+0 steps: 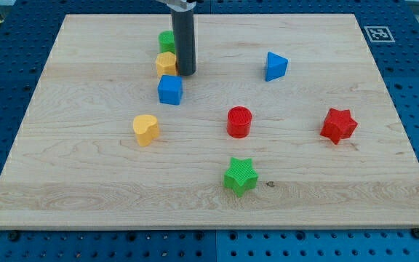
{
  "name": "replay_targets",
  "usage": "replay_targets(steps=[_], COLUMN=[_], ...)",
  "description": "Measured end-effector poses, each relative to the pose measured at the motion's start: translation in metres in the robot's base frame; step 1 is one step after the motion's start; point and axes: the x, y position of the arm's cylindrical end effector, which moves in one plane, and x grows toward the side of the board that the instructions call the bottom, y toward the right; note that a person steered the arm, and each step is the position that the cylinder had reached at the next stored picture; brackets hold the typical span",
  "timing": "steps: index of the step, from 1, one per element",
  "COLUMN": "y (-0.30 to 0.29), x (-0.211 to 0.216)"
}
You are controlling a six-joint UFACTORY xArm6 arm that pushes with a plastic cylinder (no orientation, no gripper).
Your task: Point your arm at yellow heart
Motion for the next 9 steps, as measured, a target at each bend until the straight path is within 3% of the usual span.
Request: replay_targets(steps=[2,6,9], y=[0.029,0.034,-0.033], x=[0.057,0.154,0.168])
